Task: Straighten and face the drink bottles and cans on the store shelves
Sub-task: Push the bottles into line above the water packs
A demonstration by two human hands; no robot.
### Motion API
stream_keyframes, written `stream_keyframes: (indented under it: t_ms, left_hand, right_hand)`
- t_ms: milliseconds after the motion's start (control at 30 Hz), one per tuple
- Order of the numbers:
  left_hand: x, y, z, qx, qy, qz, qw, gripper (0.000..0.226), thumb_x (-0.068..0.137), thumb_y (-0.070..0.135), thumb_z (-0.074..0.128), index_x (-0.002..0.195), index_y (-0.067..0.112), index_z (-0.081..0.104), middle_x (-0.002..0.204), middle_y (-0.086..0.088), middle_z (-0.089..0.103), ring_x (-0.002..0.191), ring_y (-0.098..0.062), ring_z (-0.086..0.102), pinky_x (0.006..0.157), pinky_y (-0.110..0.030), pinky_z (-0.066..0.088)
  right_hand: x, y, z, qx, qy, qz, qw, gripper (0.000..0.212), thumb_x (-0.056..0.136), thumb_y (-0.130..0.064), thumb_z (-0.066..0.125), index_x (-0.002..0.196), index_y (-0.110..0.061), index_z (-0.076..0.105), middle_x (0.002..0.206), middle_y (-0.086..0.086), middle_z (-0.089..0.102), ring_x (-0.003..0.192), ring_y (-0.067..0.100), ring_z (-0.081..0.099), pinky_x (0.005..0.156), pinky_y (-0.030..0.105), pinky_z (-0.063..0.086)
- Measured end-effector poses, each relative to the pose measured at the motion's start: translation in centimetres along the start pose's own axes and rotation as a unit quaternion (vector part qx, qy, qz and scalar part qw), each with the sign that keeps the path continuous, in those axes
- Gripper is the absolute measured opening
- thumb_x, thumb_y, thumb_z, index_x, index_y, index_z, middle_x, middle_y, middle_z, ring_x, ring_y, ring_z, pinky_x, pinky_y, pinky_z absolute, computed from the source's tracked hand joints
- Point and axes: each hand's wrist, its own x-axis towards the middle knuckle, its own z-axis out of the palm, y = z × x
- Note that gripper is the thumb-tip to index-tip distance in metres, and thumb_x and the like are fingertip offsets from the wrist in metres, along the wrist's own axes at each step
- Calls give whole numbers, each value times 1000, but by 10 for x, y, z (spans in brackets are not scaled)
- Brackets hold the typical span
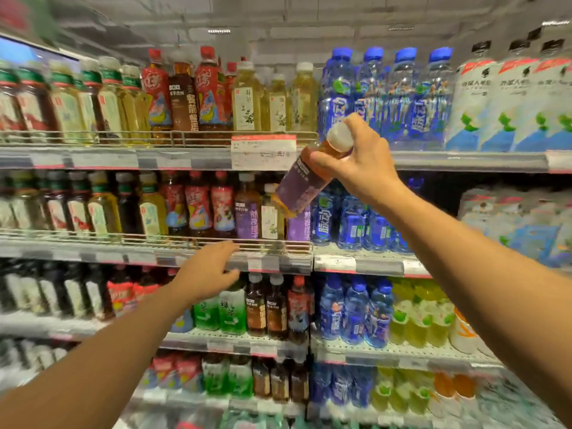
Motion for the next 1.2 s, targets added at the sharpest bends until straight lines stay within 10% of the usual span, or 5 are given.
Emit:
stream_keyframes:
  t_ms: [200, 300, 767, 967, 1200]
  left_hand:
    - [-60, -33, 26, 26, -87, -55, 994, 36, 96, 47, 54, 129, 36, 62, 124, 8, 68, 98, -12, 66, 85, -35, 55]
    - [-62, -48, 29, 43, -91, -57, 993, 36, 94, 50, 51, 126, 40, 64, 118, 11, 71, 100, -10, 65, 83, -35, 56]
    - [106, 8, -26, -148, 71, 95, 982, 74, 94, 25, 63, 158, 21, 27, 161, -2, 34, 142, -23, 41, 115, -41, 39]
    - [177, 19, -36, -149, 76, 60, 984, 47, 93, 36, 59, 131, 12, 48, 125, -16, 60, 111, -38, 59, 79, -40, 45]
    - [203, 32, -14, -221, 102, 28, 970, 40, 89, 35, 69, 115, 6, 58, 114, -21, 65, 101, -42, 61, 74, -41, 44]
  right_hand:
    - [-68, 24, 27, 12, -76, 64, 995, 39, 79, -44, 83, 90, -23, 52, 77, -15, 59, 71, -2, 55, 62, 16, 39]
    - [-85, 27, 38, 17, -101, 88, 991, 38, 78, -47, 83, 91, -24, 55, 79, -11, 63, 73, 9, 58, 64, 31, 43]
    - [-75, 27, 65, -41, -58, 168, 983, 35, 81, -45, 82, 95, -25, 57, 85, -8, 65, 74, 3, 57, 62, 19, 42]
    - [-81, 16, 68, -73, -15, 207, 976, 32, 78, -45, 82, 92, -29, 58, 83, -8, 67, 77, 9, 60, 69, 28, 47]
    - [-129, 4, 75, -12, 31, 258, 966, 30, 79, -32, 86, 95, -23, 63, 87, 0, 69, 77, 14, 62, 70, 23, 49]
